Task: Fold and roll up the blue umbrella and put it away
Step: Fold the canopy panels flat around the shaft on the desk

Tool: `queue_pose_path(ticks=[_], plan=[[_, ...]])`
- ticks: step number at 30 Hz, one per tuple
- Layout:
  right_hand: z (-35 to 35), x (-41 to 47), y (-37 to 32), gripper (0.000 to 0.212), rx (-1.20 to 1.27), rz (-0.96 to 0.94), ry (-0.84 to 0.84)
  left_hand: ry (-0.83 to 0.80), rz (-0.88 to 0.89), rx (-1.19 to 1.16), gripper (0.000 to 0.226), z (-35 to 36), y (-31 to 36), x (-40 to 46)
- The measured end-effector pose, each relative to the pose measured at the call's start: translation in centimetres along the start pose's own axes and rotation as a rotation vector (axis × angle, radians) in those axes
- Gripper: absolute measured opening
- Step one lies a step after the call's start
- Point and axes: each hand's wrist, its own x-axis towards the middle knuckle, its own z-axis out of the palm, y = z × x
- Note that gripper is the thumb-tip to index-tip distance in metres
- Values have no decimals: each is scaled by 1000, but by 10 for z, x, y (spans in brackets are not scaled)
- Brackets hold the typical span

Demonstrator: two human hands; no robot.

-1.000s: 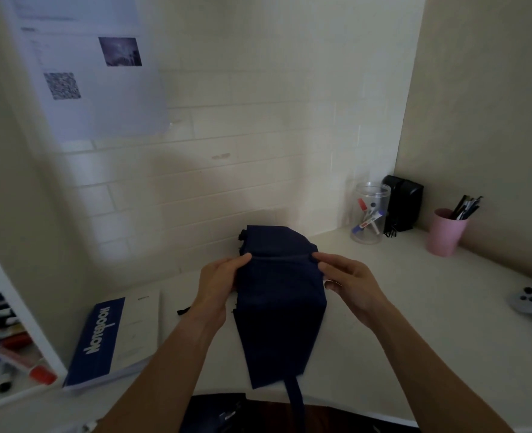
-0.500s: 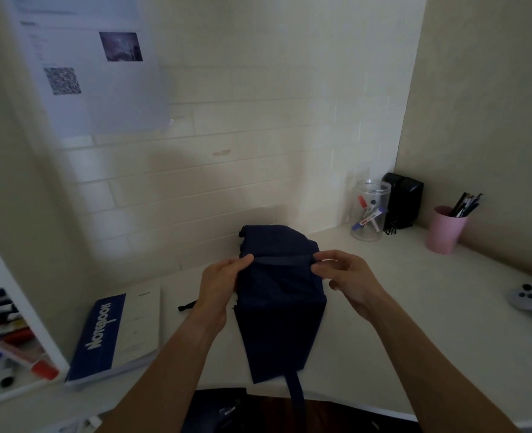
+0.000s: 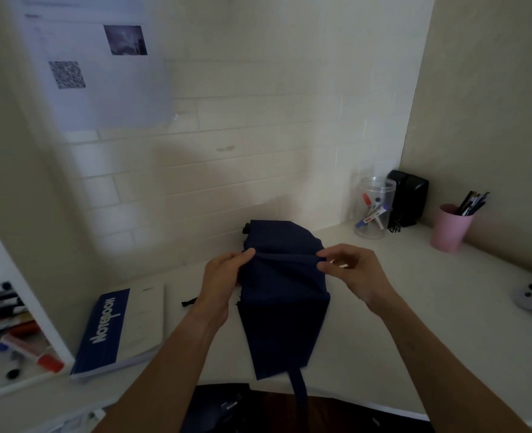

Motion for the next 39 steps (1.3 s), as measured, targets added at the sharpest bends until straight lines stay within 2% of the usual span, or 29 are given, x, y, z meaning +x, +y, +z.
queue_pose_path(ticks=[3, 7, 11, 17, 25, 29, 33, 39], plan=[[-5, 0, -1, 11, -165, -126, 3, -7, 9, -2, 38, -1, 2, -5], [-15, -7, -1, 10, -255, -202, -67, -18, 23, 50, 26, -7, 5, -20], [-15, -29, 6, 11, -397, -283, -146, 6, 32, 179, 40, -17, -10, -44], [-2, -75, 35, 16, -665, -437, -191, 46, -42, 367, 22, -34, -54, -79], [11, -97, 53, 11, -958, -669, -173, 52, 21, 584, 50, -30, -70, -96], [17, -99, 57, 9, -1023, -704, -177, 59, 23, 608, 51, -31, -72, -96], [14, -104, 57, 6, -951, -696, -186, 70, 59, 619, 42, -37, -73, -97], [6, -105, 57, 10, -922, -641, -309, 58, 248, 945, 25, -41, -84, -104]])
